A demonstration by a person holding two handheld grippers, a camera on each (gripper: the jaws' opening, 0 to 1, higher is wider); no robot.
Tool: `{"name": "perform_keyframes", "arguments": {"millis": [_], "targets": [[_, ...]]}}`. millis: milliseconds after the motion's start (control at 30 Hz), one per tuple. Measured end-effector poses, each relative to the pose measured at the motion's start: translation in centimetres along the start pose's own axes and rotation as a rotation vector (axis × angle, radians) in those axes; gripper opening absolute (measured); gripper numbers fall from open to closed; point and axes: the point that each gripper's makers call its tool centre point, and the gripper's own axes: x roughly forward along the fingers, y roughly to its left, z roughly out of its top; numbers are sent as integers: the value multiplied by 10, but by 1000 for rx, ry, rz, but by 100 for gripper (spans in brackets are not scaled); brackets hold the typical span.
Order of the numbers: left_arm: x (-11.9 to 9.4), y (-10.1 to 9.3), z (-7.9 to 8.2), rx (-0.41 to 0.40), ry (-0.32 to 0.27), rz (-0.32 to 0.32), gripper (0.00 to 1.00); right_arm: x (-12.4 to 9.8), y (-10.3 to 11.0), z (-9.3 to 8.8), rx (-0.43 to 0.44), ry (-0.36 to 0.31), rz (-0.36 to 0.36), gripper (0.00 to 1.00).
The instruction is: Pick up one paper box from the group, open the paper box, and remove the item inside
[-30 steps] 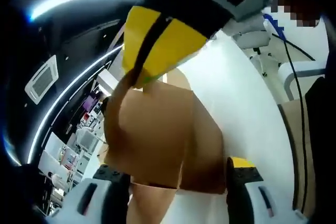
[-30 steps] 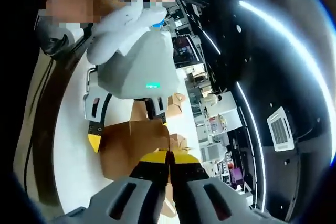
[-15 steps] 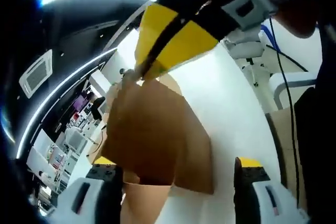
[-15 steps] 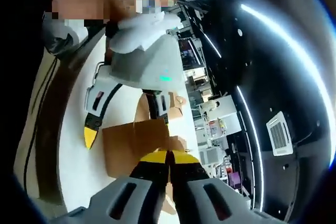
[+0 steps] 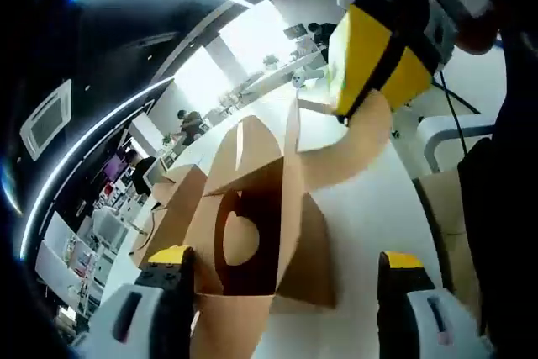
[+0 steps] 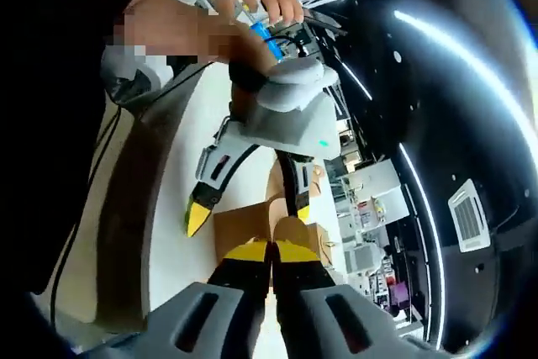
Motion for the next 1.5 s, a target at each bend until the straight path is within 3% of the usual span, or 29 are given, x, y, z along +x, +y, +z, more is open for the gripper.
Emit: {"name": "perform_keyframes", "arguments": {"millis": [200,333,867,1100,1400,1500], "targets": [[-5,-3,11,-75,-85,-70,90,8,20,-7,29,12,68,3],[-9,-3,9,-97,-103,-98,90,22,34,-21,43,46,108,3],[-4,1,7,-97,-99,-93,88,49,54,-43,37,121,154,3],[-4,-3,7,-60,-71,-75,87,39,55,-40,-1,129,162,5],[-3,-4,6,-34,-54,-62,87,17,30,-20,134,40,143,7],[-3,-3,6,-34,-54,-62,87,3,8,-12,287,-57,114,7]]}}
